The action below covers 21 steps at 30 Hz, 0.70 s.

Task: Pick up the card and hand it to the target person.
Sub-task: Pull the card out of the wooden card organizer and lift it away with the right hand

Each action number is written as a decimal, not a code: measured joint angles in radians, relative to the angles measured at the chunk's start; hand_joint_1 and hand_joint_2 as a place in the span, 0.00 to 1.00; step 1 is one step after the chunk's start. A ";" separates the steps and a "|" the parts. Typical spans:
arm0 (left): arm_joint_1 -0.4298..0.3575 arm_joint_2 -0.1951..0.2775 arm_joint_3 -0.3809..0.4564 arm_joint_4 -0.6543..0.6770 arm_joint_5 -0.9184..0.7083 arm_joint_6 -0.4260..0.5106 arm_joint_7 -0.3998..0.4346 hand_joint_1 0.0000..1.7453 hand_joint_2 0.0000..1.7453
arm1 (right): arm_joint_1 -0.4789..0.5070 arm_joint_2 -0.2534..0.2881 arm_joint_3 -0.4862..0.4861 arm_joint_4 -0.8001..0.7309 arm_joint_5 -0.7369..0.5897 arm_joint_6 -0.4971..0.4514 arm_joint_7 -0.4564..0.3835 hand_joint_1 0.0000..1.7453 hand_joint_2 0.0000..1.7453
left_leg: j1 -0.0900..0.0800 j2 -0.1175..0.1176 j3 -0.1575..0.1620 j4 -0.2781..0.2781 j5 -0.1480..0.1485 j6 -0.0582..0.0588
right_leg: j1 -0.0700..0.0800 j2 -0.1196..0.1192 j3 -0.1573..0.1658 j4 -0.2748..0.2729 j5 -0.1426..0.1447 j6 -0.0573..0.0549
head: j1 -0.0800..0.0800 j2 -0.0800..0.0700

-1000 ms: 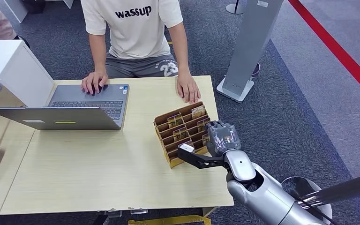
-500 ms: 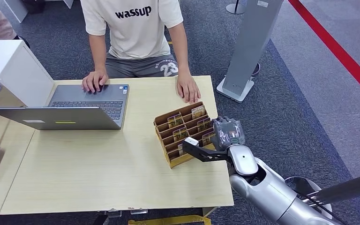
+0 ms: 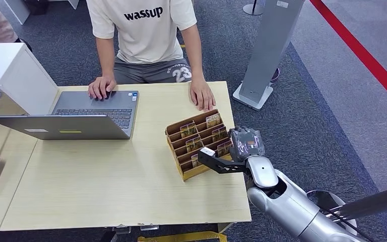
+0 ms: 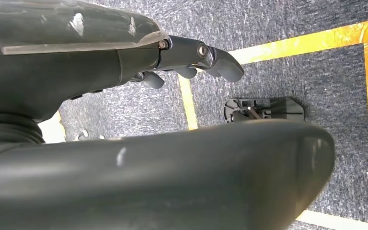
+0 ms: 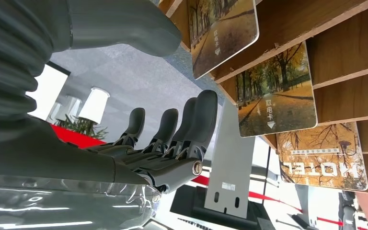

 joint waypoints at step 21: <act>0.001 0.000 0.000 0.000 0.000 0.001 0.000 0.00 0.00 | 0.011 0.005 0.009 0.000 -0.009 -0.003 -0.010 0.57 1.00 | 0.000 0.000 0.000 0.000 0.000 0.000 | 0.000 0.000 0.000 0.000 0.000 0.000 | 0.000 0.000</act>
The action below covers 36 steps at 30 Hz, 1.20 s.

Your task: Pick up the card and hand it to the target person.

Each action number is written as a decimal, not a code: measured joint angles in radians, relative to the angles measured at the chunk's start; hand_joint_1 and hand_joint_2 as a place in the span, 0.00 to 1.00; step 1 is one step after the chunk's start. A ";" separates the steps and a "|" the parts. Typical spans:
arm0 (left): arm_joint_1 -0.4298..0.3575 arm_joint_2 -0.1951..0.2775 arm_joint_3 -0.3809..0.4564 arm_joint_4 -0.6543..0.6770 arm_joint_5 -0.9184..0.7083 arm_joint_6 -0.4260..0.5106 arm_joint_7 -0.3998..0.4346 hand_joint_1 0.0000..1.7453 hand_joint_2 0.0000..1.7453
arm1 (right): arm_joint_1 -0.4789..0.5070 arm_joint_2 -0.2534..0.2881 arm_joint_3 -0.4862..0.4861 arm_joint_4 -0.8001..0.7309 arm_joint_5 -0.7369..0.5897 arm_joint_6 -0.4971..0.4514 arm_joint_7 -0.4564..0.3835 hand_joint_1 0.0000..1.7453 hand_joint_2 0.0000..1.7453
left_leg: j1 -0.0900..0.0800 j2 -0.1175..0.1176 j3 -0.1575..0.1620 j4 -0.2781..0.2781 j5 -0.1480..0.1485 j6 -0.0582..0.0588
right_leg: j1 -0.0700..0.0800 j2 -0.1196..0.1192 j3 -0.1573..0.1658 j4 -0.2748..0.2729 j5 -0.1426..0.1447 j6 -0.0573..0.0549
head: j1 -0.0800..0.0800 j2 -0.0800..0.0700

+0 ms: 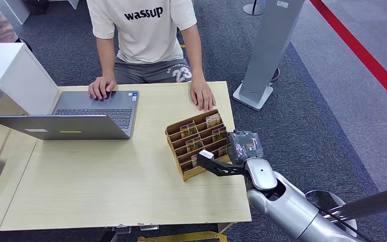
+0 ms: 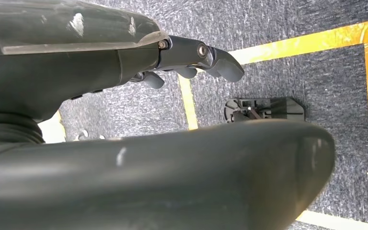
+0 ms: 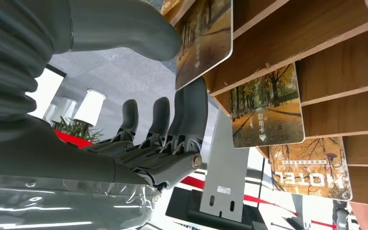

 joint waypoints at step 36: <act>0.001 0.004 0.000 0.000 -0.003 -0.007 -0.011 0.00 1.00 | 0.004 0.000 0.000 0.000 -0.014 0.001 -0.006 0.97 1.00 | 0.000 0.000 0.001 0.000 0.000 0.000 | 0.000 0.000 0.001 0.000 0.000 0.000 | 0.000 0.000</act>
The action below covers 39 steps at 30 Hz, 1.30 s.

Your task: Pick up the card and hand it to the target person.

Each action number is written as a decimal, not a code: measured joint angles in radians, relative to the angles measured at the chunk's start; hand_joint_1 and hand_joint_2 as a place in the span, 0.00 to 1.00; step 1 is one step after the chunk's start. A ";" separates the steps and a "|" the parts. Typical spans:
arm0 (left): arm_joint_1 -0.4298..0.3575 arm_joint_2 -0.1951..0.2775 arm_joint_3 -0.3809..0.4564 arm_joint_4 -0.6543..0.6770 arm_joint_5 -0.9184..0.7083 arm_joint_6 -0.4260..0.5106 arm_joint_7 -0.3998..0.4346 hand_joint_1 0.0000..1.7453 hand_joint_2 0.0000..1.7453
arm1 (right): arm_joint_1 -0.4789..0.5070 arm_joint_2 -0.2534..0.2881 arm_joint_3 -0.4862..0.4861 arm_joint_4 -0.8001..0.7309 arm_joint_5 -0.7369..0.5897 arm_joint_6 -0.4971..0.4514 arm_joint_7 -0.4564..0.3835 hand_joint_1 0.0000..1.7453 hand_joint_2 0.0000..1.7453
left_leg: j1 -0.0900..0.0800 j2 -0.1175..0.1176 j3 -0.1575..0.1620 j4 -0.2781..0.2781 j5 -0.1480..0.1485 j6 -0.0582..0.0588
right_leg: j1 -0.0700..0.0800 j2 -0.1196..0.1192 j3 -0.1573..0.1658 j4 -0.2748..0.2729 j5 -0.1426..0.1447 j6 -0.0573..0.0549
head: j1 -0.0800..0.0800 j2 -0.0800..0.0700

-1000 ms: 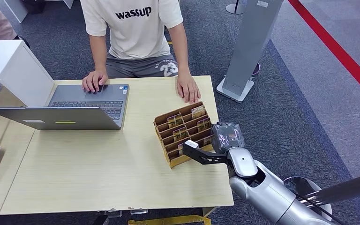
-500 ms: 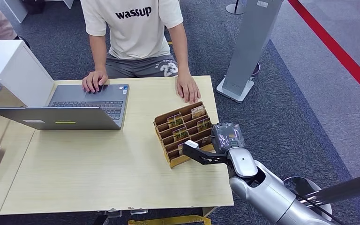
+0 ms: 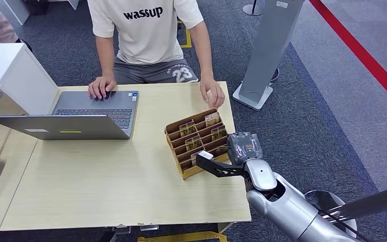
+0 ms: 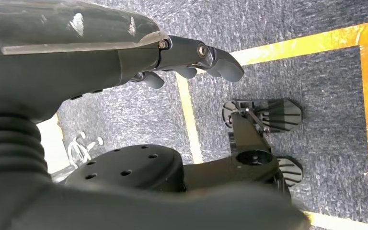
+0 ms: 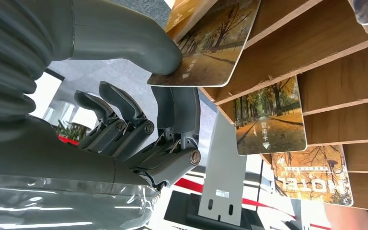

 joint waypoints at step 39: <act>0.035 0.005 0.025 0.000 0.036 0.007 -0.019 0.00 1.00 | -0.019 -0.119 -0.193 -0.606 0.053 -0.048 0.096 0.97 1.00 | 0.000 0.000 0.000 0.000 0.000 0.000 | 0.000 0.000 0.000 0.000 0.000 0.000 | 0.000 0.000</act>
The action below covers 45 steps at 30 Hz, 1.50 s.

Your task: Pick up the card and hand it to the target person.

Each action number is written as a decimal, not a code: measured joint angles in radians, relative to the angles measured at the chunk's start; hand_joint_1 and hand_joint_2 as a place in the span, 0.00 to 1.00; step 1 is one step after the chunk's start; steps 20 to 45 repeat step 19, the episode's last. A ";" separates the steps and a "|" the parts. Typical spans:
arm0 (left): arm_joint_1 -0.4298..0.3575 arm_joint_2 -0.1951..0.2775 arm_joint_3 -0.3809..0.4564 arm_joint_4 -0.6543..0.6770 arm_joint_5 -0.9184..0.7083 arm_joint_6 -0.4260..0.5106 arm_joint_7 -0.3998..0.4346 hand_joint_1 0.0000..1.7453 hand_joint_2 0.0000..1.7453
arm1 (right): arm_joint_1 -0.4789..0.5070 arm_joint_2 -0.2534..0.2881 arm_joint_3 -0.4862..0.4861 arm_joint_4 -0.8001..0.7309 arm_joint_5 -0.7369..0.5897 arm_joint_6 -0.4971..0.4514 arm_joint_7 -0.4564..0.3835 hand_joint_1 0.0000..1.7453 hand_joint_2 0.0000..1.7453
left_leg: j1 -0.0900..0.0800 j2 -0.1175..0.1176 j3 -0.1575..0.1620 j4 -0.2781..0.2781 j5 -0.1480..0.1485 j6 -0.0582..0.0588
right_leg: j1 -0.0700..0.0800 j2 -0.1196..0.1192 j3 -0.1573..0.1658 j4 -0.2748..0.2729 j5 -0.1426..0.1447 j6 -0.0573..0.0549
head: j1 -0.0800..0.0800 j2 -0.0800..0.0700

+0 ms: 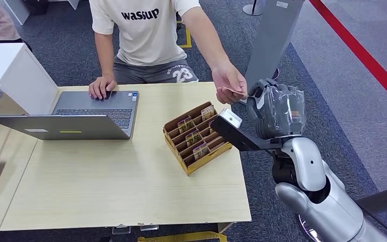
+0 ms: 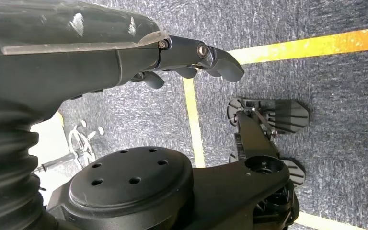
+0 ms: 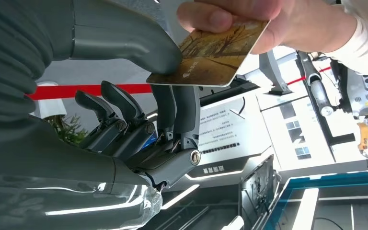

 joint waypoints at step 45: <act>0.000 -0.001 0.014 0.000 0.004 -0.020 -0.021 0.00 0.00 | 0.093 0.015 -0.022 0.002 -0.497 -0.077 -0.225 0.00 1.00 | 0.000 0.000 -0.001 0.000 0.000 0.000 | 0.000 0.000 -0.001 0.000 0.000 0.000 | 0.000 0.000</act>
